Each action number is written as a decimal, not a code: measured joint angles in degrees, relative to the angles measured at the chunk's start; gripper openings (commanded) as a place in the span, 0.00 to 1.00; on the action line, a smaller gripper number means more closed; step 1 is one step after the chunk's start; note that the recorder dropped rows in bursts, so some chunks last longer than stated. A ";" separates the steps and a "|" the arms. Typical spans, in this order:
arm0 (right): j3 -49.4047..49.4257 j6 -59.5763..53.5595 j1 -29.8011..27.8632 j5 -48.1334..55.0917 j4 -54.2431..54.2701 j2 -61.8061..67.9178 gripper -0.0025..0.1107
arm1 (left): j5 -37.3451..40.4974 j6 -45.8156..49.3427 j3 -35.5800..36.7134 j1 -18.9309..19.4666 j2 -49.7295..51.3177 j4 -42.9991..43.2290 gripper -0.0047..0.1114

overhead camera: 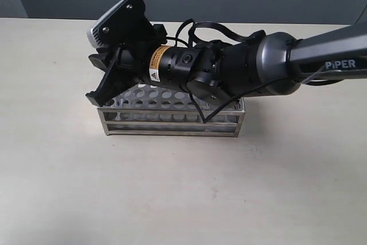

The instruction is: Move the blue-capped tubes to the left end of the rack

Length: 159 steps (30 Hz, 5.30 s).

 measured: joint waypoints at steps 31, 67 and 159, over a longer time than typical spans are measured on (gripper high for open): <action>0.00 3.14 0.00 1.94 -0.18 4.09 0.31 | 0.00 0.00 0.00 0.00 0.00 0.00 0.05; 0.00 3.70 2.25 4.63 4.83 6.26 0.01 | 0.00 0.00 0.00 0.00 0.00 0.00 0.05; 19.83 -19.38 -8.83 30.81 32.85 -29.26 0.48 | 0.00 0.00 0.00 0.00 0.00 0.00 0.05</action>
